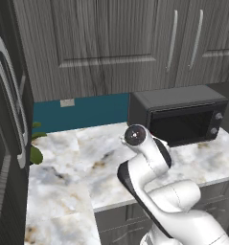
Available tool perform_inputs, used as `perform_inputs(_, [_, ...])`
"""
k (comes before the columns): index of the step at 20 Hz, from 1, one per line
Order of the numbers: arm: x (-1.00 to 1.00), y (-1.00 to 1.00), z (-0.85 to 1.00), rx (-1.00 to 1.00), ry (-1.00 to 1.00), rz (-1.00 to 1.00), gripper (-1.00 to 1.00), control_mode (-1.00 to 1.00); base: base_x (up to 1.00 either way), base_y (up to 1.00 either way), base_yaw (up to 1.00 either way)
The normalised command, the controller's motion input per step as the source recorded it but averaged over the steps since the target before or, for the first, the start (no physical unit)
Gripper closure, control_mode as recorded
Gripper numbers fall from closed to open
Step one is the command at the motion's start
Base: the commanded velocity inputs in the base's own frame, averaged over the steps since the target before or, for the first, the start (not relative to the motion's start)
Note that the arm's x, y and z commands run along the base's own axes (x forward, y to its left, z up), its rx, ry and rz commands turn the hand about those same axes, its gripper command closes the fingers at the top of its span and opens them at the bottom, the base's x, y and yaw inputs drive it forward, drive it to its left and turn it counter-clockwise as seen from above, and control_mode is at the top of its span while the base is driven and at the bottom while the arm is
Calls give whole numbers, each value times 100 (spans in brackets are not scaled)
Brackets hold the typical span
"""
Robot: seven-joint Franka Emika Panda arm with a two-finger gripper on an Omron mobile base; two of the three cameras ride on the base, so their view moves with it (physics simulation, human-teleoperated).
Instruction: Place the liquors on the top shelf of the fridge to keep them out of children's reach, and place the pear on lower shelves for easy access.
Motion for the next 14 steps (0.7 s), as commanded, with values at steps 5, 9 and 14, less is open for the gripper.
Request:
perform_inputs(5, [-35,-2,55,0,0,36,100,-100,0,0,0])
perform_inputs(9, [-22,-6,52,0,0,38,100,-100,0,0,0])
perform_inputs(14, [-63,-25,16,0,0,32,100,-100,0,0,0])
